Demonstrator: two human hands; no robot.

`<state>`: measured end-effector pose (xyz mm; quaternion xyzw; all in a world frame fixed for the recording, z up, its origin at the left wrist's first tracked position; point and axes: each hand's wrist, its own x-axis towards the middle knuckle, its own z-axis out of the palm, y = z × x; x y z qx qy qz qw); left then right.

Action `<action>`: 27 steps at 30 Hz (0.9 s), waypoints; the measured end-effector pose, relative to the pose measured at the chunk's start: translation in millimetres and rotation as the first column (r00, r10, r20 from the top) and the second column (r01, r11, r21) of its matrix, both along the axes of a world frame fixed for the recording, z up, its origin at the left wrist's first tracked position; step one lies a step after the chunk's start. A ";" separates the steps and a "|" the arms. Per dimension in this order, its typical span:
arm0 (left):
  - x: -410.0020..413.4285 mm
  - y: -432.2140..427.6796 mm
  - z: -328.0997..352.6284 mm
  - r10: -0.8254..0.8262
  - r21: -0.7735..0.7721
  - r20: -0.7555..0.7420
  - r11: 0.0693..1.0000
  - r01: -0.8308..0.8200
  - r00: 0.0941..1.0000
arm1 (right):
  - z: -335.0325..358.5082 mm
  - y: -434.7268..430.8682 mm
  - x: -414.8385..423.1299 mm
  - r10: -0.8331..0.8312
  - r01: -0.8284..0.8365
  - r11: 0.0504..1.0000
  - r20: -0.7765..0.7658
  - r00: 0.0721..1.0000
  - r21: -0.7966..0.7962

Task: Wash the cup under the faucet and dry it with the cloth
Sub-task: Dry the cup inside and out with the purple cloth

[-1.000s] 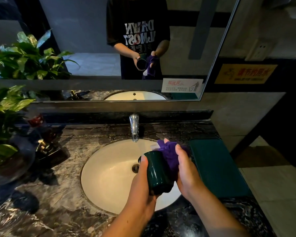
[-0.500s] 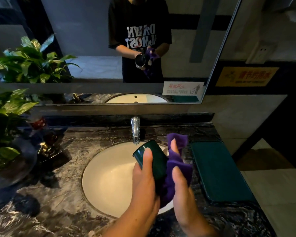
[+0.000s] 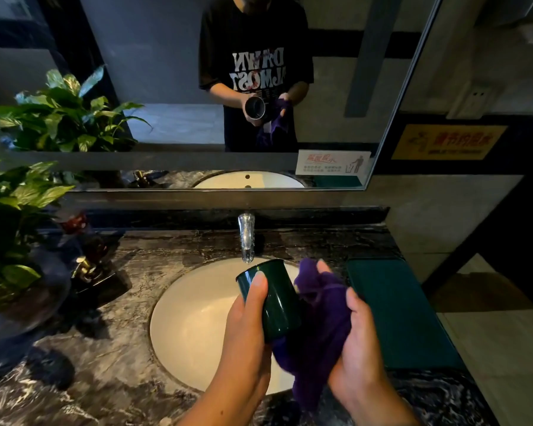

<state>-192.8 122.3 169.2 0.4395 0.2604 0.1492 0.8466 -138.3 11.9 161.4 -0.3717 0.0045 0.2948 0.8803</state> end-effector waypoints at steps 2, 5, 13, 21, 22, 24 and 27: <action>0.0 -1.7 -2.5 -0.016 -0.002 -0.019 1.000 0.016 1.000 | 5.3 1.0 -2.2 0.000 0.007 0.999 0.153 0.988 -0.040; 1.5 -9.7 -2.6 -0.058 -0.016 -0.006 0.998 0.058 0.998 | 13.4 5.1 -1.7 0.019 0.024 0.990 0.297 0.955 -0.141; 9.1 -10.9 -1.4 -0.016 -0.037 0.050 0.999 0.018 0.999 | 9.5 9.9 12.1 0.031 -0.026 0.998 0.085 0.996 -0.063; 14.6 -1.2 -4.4 0.077 -0.189 0.037 0.980 -0.069 0.996 | -25.1 5.2 4.8 0.017 -0.019 1.000 -0.271 0.962 -0.005; 14.3 -0.1 -7.3 0.078 -0.187 0.014 0.980 -0.073 0.997 | -27.3 3.3 3.7 -0.003 0.005 1.000 -0.315 0.949 0.006; 10.6 2.7 -12.8 0.074 -0.197 -0.024 0.977 -0.077 0.997 | -38.5 -1.7 1.5 -0.011 0.028 0.999 -0.368 0.930 0.039; 0.9 13.9 -25.2 0.094 -0.249 -0.042 0.963 -0.102 0.995 | -42.1 -8.6 1.5 0.025 0.018 0.994 -0.387 0.922 0.108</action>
